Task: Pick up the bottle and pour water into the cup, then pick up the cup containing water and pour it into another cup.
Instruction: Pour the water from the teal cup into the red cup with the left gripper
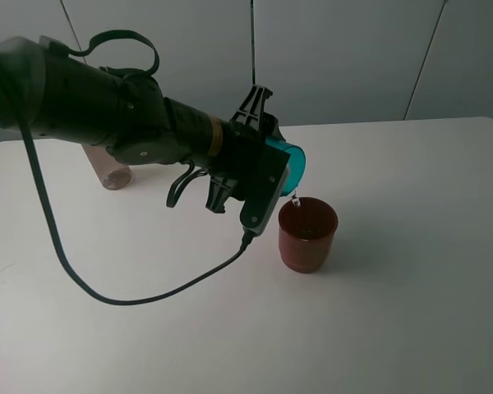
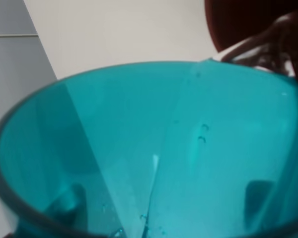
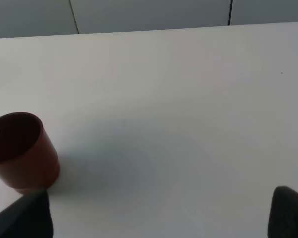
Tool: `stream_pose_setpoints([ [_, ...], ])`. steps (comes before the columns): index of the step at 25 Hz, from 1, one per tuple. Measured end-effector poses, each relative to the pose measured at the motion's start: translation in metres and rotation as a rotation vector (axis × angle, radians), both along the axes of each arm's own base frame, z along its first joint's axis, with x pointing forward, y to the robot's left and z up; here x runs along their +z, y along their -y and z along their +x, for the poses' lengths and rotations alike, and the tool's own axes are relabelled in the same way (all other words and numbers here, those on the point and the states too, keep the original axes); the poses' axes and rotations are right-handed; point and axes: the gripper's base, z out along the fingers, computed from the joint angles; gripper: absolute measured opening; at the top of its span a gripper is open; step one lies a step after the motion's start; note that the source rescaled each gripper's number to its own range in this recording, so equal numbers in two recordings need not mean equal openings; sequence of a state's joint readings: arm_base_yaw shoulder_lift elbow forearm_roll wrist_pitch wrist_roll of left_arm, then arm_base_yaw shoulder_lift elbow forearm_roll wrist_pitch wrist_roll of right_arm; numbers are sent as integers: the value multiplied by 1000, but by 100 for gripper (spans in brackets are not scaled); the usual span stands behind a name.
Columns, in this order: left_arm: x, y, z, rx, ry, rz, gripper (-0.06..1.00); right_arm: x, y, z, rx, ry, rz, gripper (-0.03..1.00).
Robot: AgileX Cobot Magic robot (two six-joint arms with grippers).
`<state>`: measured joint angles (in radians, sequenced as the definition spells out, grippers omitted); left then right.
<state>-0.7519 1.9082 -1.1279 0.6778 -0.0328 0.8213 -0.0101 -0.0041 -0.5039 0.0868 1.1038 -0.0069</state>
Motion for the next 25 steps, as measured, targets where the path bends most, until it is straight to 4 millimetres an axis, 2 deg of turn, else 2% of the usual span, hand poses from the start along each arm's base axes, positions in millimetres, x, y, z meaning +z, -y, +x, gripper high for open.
stream_pose_setpoints([
  [15,2,3,-1,-78,70,76,6,0,0,0,0,0,0,20],
  [16,2,3,-1,-82,73,79,6,0,0,0,0,0,0,11],
  [19,3,4,-1,-96,83,81,6,0,0,0,0,0,0,4],
  [25,4,5,-2,-131,109,85,6,0,0,0,-3,0,6,4],
])
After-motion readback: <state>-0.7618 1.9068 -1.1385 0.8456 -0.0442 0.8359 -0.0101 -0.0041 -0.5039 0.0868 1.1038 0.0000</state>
